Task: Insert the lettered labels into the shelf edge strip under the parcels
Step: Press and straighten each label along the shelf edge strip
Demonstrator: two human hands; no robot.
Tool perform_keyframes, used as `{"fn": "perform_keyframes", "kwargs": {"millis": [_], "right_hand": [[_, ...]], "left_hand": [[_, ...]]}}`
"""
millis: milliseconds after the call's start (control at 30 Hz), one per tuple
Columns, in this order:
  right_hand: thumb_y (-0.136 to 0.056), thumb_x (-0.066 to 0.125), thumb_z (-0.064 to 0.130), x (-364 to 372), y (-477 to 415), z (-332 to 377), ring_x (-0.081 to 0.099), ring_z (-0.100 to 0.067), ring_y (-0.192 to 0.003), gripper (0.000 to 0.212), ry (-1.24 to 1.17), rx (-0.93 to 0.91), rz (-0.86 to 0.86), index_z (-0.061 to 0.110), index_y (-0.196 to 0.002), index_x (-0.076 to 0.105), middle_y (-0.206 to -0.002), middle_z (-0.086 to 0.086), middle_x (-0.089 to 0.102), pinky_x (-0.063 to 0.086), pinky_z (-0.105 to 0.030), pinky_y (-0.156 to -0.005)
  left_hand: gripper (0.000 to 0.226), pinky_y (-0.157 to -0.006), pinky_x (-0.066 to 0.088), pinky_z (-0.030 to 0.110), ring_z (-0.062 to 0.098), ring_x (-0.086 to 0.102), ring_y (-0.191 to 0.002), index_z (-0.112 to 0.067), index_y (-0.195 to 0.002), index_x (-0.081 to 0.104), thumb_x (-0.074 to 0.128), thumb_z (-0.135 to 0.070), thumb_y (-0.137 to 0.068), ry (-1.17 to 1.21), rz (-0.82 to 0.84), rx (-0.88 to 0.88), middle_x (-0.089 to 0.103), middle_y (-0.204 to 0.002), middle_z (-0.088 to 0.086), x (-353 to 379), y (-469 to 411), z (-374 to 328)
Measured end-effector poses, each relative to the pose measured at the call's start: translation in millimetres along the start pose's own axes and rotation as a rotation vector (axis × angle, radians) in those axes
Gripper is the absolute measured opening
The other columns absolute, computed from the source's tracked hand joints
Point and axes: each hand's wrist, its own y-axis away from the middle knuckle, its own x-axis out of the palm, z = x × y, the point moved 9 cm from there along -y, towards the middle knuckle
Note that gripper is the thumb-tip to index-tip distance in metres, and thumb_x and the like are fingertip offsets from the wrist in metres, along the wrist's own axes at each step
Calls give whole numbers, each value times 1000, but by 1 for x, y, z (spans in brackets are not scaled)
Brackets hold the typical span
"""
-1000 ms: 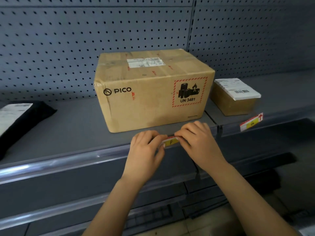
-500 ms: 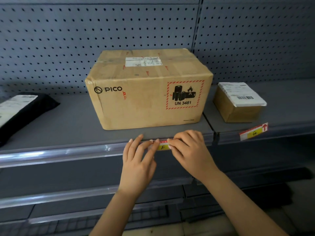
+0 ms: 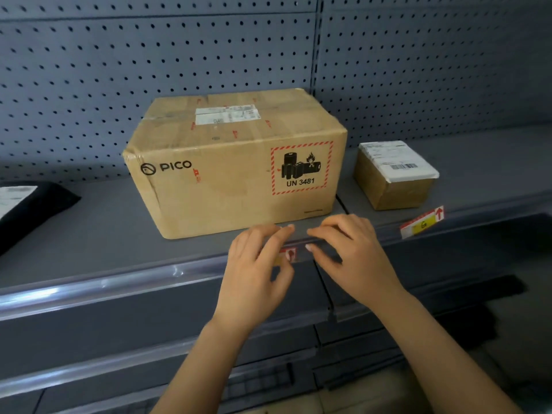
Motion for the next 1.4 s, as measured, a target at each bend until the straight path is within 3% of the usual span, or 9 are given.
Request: {"fn": "perform_keyframes", "kwargs": {"millis": [167, 400, 533, 967, 1167, 1400], "right_hand": [[-84, 68, 21, -46, 4, -18, 54, -20, -90, 25, 107, 108, -72, 11, -107, 66, -97, -4, 59, 45, -35, -76], [-84, 68, 22, -94, 39, -44, 53, -17, -93, 28, 262, 318, -99, 12, -110, 65, -101, -2, 59, 46, -34, -82], [-84, 66, 26, -101, 62, -53, 53, -15, -96, 30, 286, 407, -34, 16, -113, 63, -106, 3, 58, 47, -34, -81], [-81, 69, 16, -91, 64, -136, 53, -16, -103, 32, 272, 341, 57, 17, -112, 62, -112, 3, 58, 45, -32, -87], [-84, 66, 13, -70, 58, -173, 50, -20, -113, 38, 261, 247, 77, 14, -122, 61, -123, -3, 58, 34, -34, -100], [-89, 57, 20, -77, 63, -191, 55, -18, -90, 14, 207, 215, -32, 15, -97, 68, -96, 0, 62, 41, -27, -81]], "left_hand": [[40, -84, 42, 33, 21, 54, -103, -13, -126, 58, 63, -14, -86, 95, -8, 146, 57, -115, 3, 5, -37, -31], [39, -94, 33, 23, 15, 50, -110, -15, -124, 59, 65, -17, -85, 244, 113, 289, 55, -116, 0, 41, -60, -74], [39, -94, 35, 25, 12, 49, -111, -20, -124, 57, 63, -21, -86, 282, 203, 305, 52, -118, -4, 68, -60, -91], [29, -85, 29, 22, 11, 48, -102, -24, -116, 58, 56, -33, -88, 176, 189, 243, 54, -111, -5, 136, -83, -113], [33, -90, 32, 26, 17, 49, -105, -19, -116, 62, 65, -27, -84, 46, 154, 189, 56, -113, -1, 166, -85, -110], [33, -91, 32, 25, 17, 53, -105, -20, -120, 63, 56, -32, -91, 28, 152, 136, 58, -114, -2, 181, -80, -109]]}}
